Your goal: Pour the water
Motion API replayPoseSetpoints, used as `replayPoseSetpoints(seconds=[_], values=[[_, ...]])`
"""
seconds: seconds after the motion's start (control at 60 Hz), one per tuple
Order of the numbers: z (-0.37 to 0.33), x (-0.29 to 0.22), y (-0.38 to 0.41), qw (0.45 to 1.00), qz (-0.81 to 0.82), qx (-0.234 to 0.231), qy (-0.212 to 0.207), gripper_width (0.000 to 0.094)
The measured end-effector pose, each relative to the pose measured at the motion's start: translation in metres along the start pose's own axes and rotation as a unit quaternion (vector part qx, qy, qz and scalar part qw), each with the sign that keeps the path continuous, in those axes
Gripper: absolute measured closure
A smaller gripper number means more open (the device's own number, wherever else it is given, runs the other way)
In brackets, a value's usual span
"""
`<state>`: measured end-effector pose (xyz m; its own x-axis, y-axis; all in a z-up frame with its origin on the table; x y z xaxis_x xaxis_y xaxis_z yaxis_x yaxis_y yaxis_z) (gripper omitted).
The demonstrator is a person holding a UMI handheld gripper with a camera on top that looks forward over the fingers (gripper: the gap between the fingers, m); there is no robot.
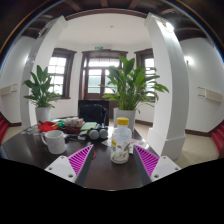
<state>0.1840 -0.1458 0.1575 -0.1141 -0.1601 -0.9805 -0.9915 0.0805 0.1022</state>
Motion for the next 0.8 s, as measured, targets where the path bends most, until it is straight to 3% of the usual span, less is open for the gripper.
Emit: replayPoseSetpoints(seconds=[0.167, 0.383, 0.5, 0.617, 0.75, 0.8], values=[[0.062, -0.014, 0.010, 1.000, -0.010, 0.011, 0.022, 0.0087], [0.120, -0.047, 0.030, 1.000, -0.017, 0.014, 0.016, 0.0115], [0.135, -0.067, 0.033, 1.000, -0.006, 0.017, 0.009, 0.0320], [0.139, -0.078, 0.025, 1.000, 0.005, 0.010, 0.008, 0.0377], [0.142, -0.082, 0.007, 1.000, 0.008, 0.015, 0.006, 0.0519], [0.148, -0.077, 0.000, 1.000, 0.007, 0.018, 0.005, 0.0520]])
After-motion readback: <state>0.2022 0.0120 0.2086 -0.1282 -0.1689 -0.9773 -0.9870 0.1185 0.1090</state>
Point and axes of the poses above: the point between the fingertips, and its own axes, seen from behind it with the camera up: y to the left, x down, z forward, the way the camera looks, the point moved 7 cm from there along -z, backward, against the way the camera looks, and after that the axes turned 8 degrees about z, right-handed, at the moved point
